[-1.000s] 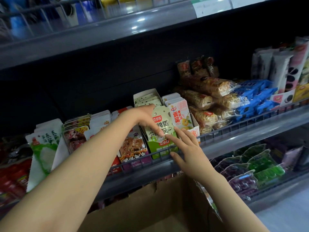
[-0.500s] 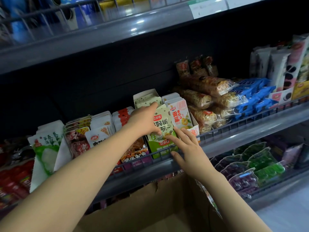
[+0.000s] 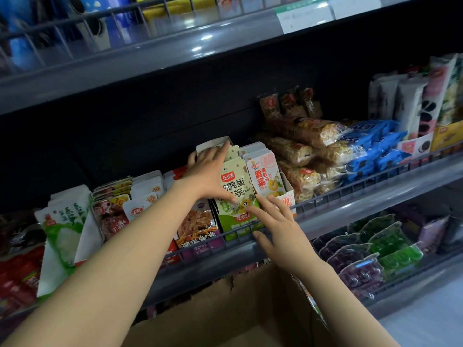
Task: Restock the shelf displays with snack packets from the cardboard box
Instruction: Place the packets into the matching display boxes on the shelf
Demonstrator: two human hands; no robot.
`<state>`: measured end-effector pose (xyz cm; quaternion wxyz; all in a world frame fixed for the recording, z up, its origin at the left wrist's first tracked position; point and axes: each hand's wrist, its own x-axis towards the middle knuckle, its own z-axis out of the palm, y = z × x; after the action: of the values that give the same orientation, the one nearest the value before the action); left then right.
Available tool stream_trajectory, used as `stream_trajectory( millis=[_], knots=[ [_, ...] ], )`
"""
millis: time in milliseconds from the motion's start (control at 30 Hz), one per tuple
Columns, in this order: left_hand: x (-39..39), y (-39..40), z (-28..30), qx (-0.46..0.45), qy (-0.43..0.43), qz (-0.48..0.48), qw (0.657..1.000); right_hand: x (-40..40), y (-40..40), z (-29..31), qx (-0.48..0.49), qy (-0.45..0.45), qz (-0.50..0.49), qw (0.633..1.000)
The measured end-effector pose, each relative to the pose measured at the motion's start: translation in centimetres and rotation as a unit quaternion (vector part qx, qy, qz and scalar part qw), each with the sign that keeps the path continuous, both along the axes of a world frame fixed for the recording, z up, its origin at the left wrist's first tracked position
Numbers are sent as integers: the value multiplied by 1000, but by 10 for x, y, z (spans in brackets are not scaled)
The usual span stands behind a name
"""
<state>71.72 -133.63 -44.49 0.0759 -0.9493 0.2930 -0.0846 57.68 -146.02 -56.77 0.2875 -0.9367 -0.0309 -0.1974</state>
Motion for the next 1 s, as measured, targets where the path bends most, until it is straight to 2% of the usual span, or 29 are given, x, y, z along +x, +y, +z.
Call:
stream_trajectory(
  millis=[100, 200, 400, 567, 700, 800, 900, 1000],
  knots=[
    [2, -1, 2, 6, 6, -34, 999, 0, 0, 0, 3, 2, 0, 1000],
    [4, 1, 2, 21, -21, -28, 999, -1, 0, 0, 6, 1, 1, 1000],
    [2, 1, 3, 37, -52, 43, 997, -2, -1, 2, -1, 8, 2, 1000],
    [-1, 3, 4, 16, -23, 103, 994, -1, -1, 1, -2, 6, 1, 1000],
    [-6, 5, -6, -69, -42, 68, 994, -1, -1, 0, -10, 10, 0, 1000],
    [-13, 9, -12, -183, 1, 39, 982, -1, -2, 0, -13, 14, 1, 1000],
    [-23, 15, -19, -308, 55, 7, 950, -2, -1, -1, -17, 17, 3, 1000],
    [-41, 24, -30, -410, 68, 7, 909, -7, 4, -2, 6, -1, 2, 1000]
  ],
)
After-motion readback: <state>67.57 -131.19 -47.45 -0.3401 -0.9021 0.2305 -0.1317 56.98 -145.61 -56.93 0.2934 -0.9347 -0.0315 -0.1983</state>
